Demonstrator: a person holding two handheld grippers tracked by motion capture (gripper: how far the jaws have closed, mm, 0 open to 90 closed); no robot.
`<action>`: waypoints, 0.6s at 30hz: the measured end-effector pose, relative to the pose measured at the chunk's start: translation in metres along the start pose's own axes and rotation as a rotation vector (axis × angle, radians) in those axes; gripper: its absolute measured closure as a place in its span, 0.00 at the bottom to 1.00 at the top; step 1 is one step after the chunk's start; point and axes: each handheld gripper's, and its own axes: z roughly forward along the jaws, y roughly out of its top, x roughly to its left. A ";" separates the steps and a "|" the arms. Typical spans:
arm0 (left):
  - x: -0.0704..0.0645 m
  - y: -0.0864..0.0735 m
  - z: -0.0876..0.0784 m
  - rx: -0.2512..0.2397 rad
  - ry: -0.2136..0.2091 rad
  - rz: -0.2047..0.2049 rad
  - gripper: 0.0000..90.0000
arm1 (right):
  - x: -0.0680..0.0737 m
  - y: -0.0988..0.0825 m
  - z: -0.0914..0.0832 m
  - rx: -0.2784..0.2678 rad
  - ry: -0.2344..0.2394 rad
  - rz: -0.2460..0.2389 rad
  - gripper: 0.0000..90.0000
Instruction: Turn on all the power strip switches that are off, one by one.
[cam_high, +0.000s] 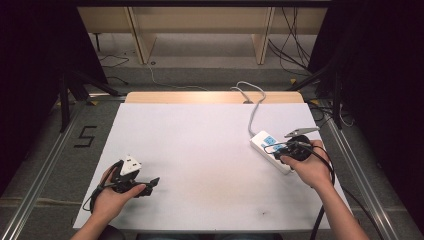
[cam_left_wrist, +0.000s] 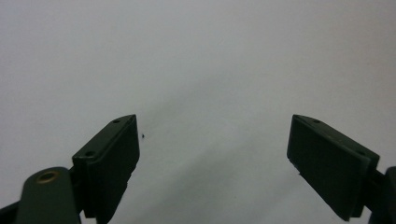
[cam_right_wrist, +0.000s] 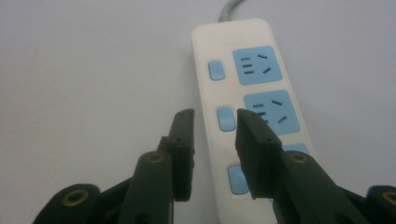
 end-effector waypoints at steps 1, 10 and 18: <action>0.000 0.000 0.000 0.000 0.000 0.000 0.19 | 0.001 -0.001 0.000 -0.010 0.002 0.000 0.73; 0.000 0.000 0.000 -0.001 0.000 0.000 0.19 | 0.010 -0.012 -0.002 -0.089 0.017 -0.008 0.63; 0.000 0.000 0.000 0.000 0.001 0.000 0.19 | 0.016 -0.027 -0.003 -0.169 0.021 -0.027 0.54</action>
